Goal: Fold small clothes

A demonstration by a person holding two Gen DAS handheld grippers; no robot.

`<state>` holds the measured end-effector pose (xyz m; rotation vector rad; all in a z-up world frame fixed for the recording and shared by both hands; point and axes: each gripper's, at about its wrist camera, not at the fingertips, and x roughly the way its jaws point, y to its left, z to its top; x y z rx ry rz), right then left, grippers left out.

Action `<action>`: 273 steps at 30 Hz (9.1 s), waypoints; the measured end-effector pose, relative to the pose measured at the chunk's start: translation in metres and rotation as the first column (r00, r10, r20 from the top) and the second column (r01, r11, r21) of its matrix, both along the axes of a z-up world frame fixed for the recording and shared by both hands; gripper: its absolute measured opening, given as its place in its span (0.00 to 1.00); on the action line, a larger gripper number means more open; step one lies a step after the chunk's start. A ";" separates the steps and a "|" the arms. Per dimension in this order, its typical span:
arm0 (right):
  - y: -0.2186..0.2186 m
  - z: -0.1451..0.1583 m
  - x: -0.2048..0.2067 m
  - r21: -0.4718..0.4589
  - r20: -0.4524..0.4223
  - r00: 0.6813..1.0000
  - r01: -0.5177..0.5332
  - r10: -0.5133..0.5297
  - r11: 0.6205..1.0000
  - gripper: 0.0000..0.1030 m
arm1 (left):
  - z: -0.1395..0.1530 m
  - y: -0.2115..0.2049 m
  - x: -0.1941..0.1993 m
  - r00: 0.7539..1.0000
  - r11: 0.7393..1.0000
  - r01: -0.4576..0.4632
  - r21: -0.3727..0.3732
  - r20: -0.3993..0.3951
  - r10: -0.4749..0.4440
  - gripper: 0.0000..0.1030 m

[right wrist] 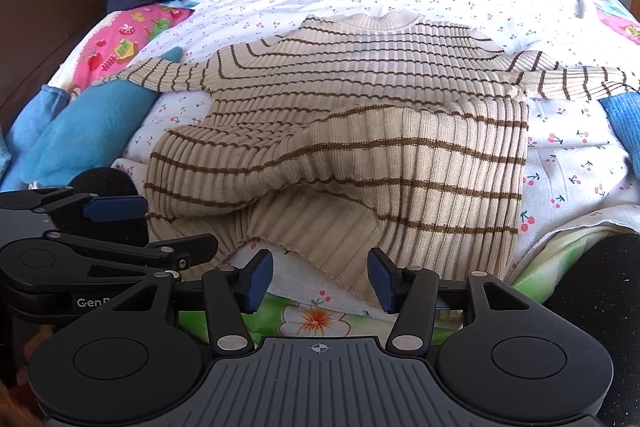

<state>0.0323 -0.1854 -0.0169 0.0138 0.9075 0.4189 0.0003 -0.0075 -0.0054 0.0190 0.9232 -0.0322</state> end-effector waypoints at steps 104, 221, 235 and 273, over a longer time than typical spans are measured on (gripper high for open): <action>0.071 -0.027 0.203 -0.178 0.057 0.957 -0.271 0.284 0.946 0.19 | -0.029 0.061 0.133 0.995 0.970 -0.074 -0.234 0.041 0.086 0.81; -0.028 -0.039 0.287 -0.278 0.060 0.922 -0.352 0.382 0.894 0.38 | -0.047 0.107 0.240 0.996 0.990 -0.091 -0.110 0.011 0.093 0.51; -0.030 -0.023 0.287 -0.252 0.101 0.953 -0.254 0.286 0.934 0.04 | -0.018 0.116 0.254 0.993 0.988 -0.053 -0.142 0.097 0.067 0.17; -0.084 -0.038 0.226 -0.071 0.065 0.996 0.057 -0.052 0.996 0.13 | -0.045 0.098 0.220 0.996 0.992 -0.074 -0.097 0.038 0.078 0.25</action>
